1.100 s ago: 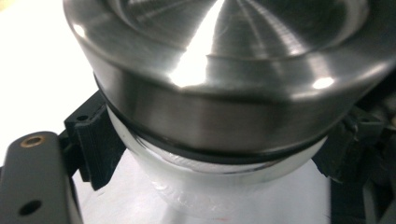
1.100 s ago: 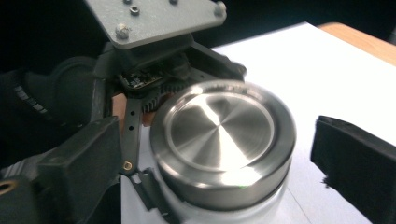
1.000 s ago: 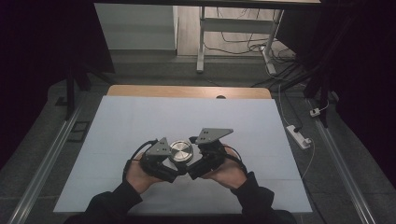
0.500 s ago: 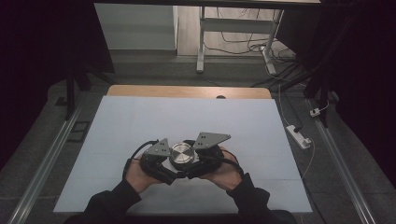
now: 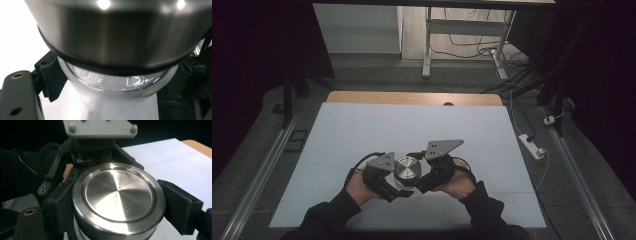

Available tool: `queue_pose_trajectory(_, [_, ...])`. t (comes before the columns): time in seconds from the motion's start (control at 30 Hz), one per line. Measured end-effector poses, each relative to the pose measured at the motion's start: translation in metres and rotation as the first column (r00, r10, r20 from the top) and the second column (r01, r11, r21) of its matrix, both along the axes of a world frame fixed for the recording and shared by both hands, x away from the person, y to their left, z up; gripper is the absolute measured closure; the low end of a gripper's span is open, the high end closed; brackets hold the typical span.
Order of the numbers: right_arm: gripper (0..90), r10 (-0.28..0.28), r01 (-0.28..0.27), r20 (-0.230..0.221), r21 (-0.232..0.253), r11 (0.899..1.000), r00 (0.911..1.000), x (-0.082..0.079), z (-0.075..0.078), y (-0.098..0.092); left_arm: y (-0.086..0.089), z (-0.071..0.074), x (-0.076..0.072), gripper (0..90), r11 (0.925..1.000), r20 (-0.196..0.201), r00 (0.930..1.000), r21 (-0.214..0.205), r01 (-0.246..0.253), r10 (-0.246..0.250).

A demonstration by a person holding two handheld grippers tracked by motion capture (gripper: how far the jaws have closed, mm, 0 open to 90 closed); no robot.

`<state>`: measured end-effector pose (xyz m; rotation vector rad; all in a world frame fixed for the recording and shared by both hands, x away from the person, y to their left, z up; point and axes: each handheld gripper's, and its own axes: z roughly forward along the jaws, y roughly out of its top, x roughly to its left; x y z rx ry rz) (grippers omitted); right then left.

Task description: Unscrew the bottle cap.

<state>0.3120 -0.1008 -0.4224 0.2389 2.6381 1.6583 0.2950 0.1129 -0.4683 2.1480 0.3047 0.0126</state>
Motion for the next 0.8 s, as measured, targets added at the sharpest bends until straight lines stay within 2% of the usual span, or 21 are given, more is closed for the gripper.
queue_pose_trajectory(0.13, [18.5,-0.008,0.008,0.01,0.001,1.0,0.9999,0.0,0.001,-0.001,0.0,0.0,0.001,15.6,0.9998,0.007,1.0,0.016,-0.008,0.007])
queue_pose_trajectory(0.47, [18.4,-0.053,0.053,0.029,0.01,0.999,0.9982,0.0,0.005,-0.004,0.006,-0.003,0.006,15.6,0.9971,0.008,0.9974,0.026,-0.072,0.072])
queue_pose_trajectory(0.8, [18.4,-0.089,0.089,0.035,0.015,0.996,0.9954,-0.003,0.008,-0.009,0.013,-0.005,0.014,15.6,0.9892,0.022,0.99,0.041,-0.14,0.139])
